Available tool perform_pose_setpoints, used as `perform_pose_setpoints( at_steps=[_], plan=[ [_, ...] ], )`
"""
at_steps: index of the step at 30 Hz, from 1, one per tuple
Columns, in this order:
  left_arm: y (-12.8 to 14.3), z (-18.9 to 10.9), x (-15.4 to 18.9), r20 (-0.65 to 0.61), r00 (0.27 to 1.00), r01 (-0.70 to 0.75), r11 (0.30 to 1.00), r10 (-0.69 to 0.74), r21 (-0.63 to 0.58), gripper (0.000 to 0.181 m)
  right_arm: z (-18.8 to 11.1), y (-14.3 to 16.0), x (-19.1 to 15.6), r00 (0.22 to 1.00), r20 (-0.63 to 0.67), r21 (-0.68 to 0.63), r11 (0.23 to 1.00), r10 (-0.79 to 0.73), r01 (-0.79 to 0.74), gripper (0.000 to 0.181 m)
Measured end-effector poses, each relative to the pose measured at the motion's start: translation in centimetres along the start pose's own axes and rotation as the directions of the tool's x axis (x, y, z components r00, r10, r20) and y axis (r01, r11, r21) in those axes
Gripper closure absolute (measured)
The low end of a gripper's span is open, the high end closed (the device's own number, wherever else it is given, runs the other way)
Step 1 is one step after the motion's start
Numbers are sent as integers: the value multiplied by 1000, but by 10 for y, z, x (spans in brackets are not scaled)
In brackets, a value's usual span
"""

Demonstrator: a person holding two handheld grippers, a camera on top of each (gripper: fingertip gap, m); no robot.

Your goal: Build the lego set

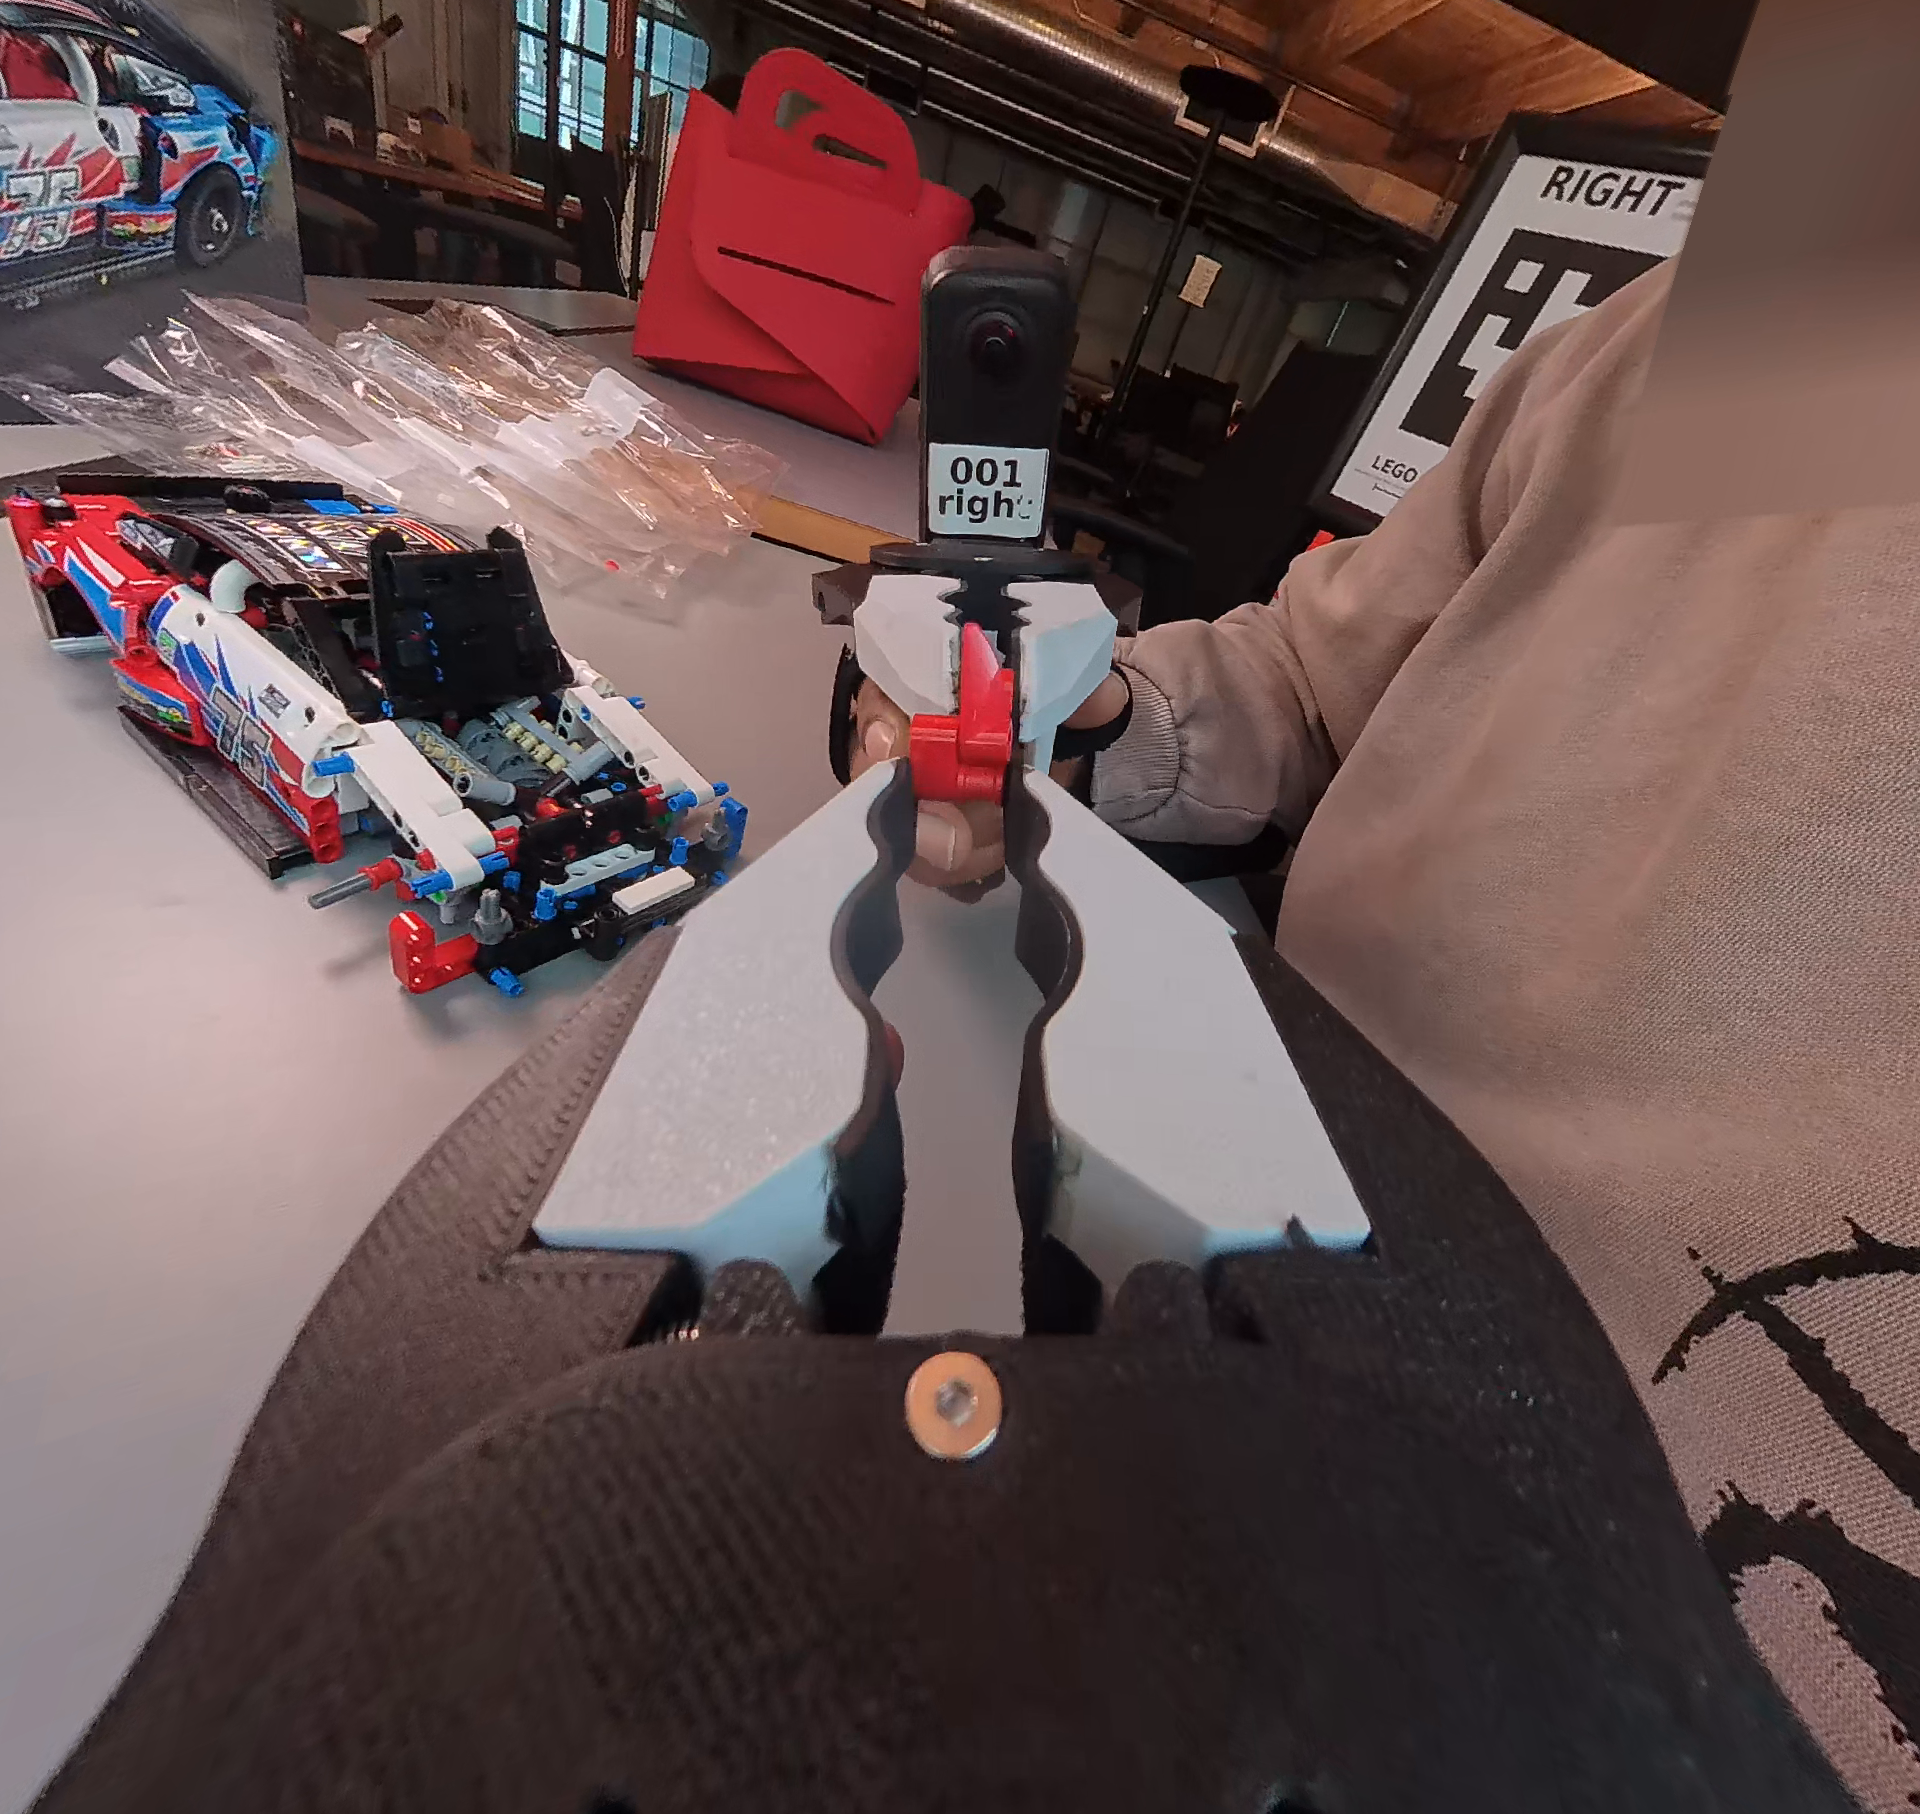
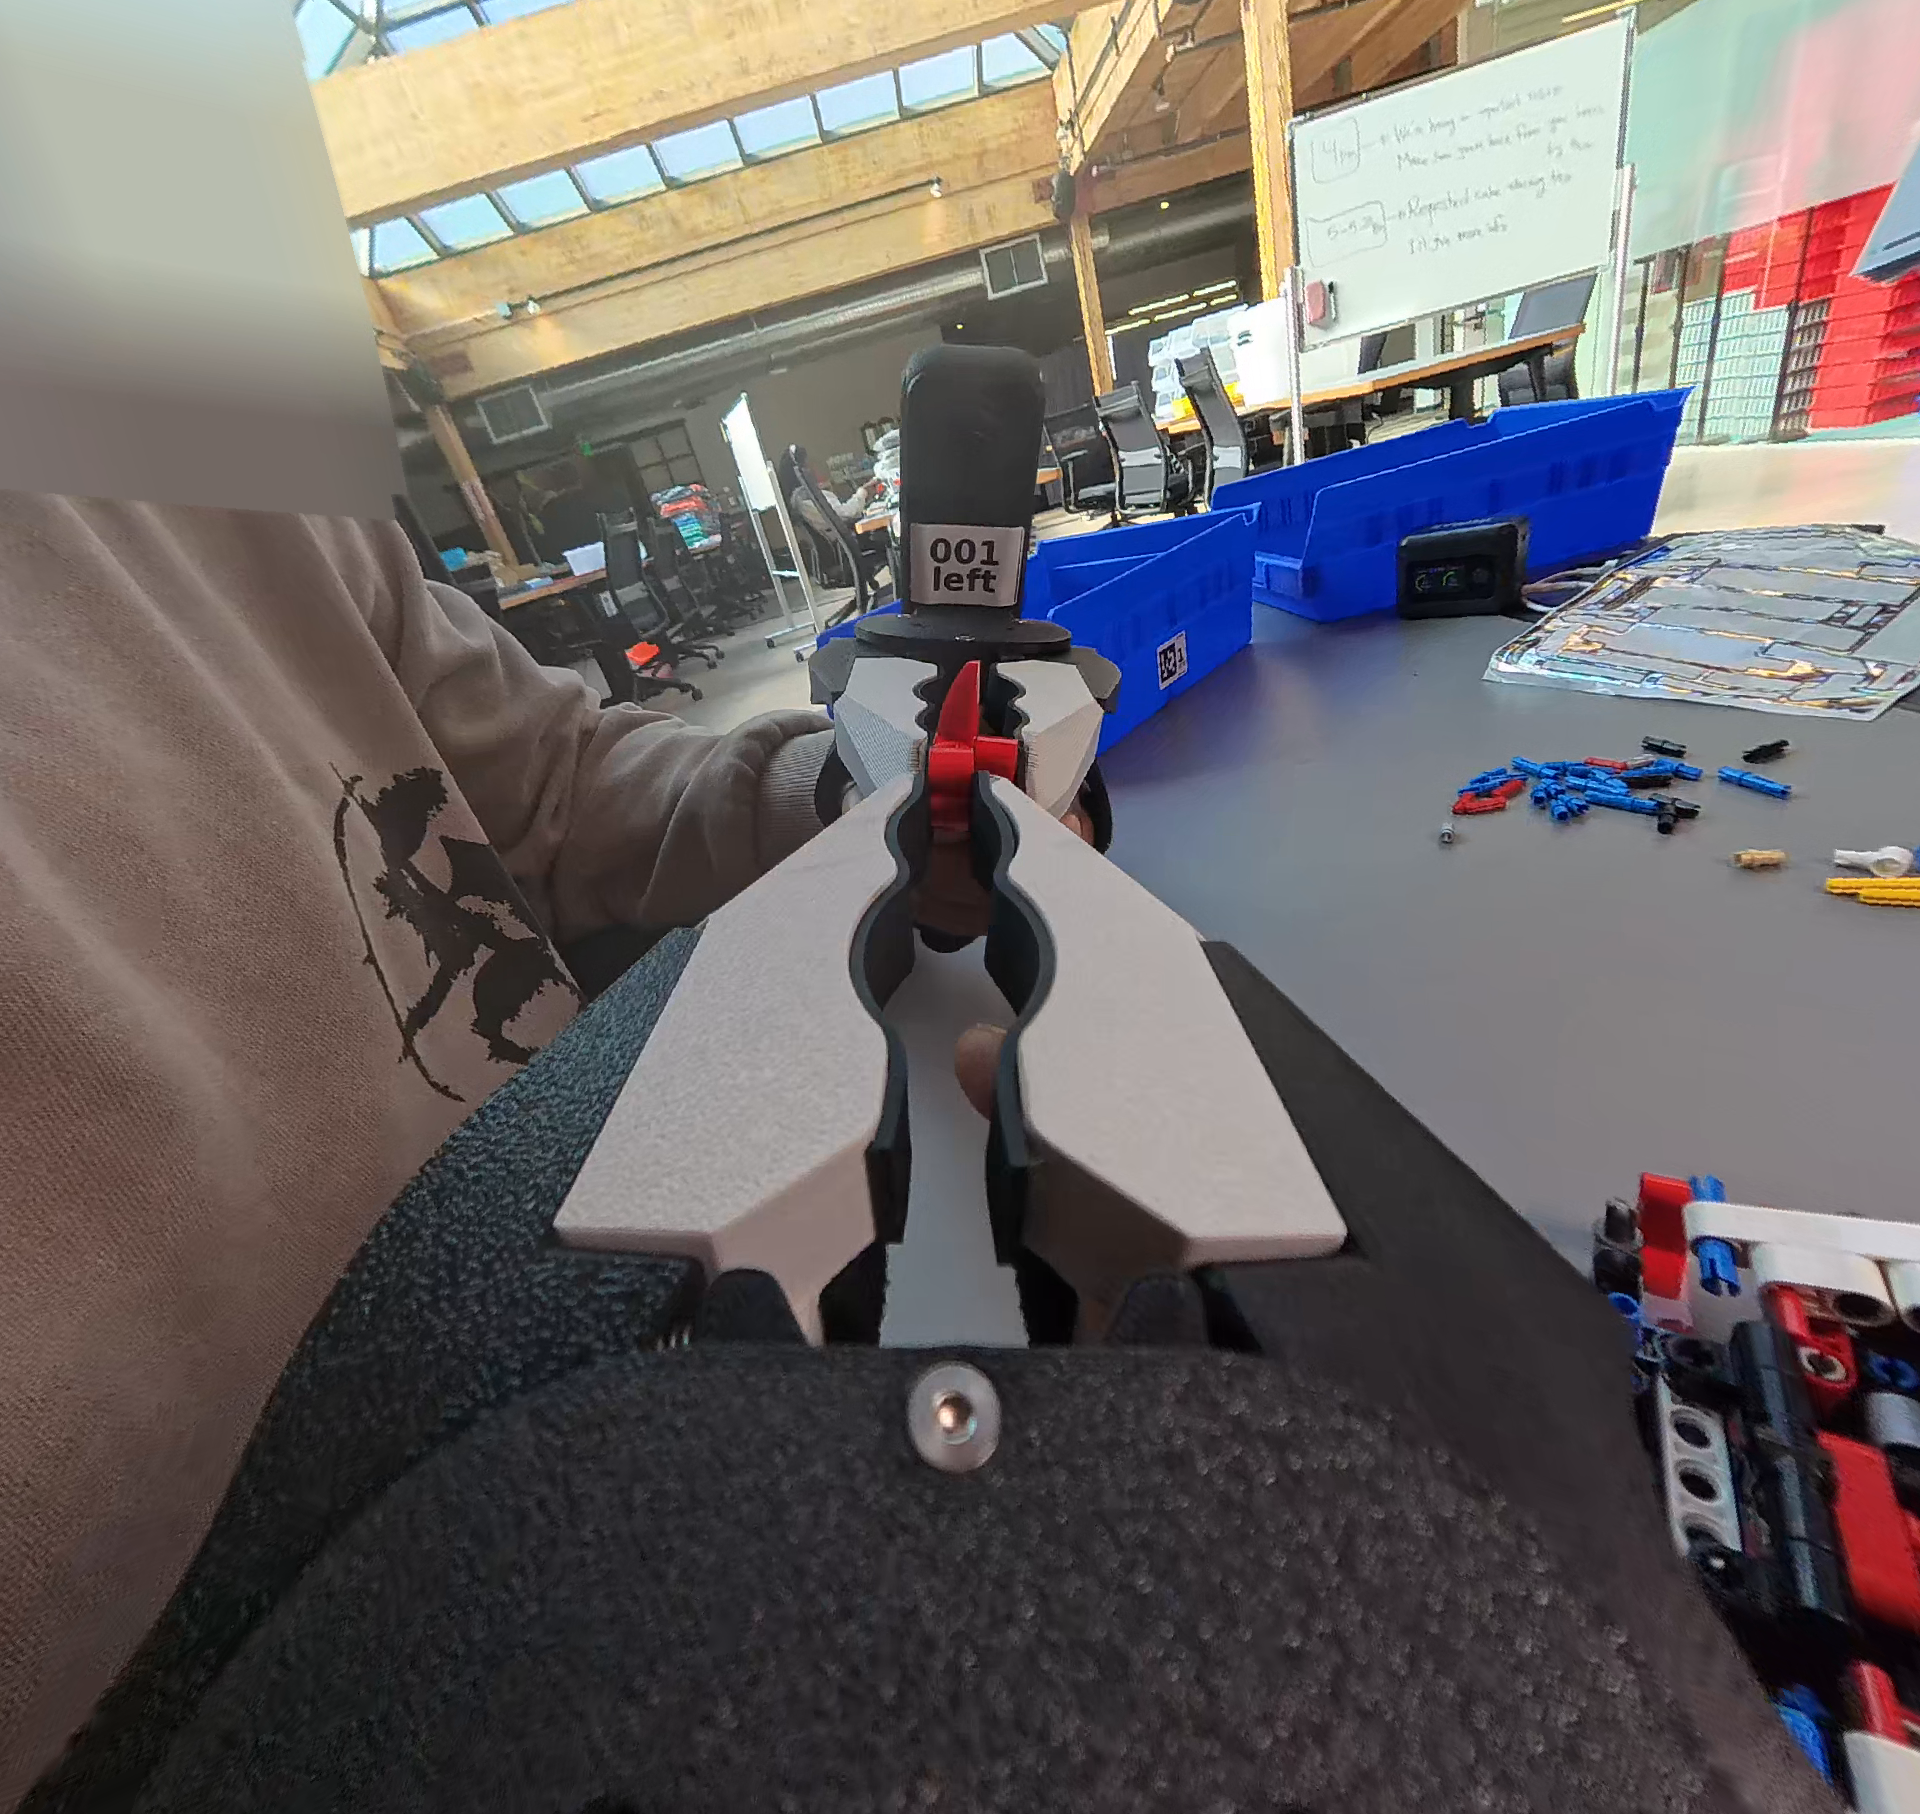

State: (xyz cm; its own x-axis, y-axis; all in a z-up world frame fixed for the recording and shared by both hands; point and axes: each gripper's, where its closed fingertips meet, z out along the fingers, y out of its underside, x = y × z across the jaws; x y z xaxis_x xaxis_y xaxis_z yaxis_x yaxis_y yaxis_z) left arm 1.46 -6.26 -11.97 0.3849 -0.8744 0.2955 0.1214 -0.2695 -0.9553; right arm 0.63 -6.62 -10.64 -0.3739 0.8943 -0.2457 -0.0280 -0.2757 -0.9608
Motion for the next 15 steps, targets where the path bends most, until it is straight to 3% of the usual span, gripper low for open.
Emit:
perform_pose_setpoints(
  at_steps=[14,15],
  plan=[
    [7,1,-9,60,998,12,998,-9,-53,166,-1,3,8,998,-29,7,999,51,-51,178],
    [14,2,-12,79,997,-1,995,9,-97,166,-2,-2,10,998,-38,40,998,56,-54,177]
  ],
)
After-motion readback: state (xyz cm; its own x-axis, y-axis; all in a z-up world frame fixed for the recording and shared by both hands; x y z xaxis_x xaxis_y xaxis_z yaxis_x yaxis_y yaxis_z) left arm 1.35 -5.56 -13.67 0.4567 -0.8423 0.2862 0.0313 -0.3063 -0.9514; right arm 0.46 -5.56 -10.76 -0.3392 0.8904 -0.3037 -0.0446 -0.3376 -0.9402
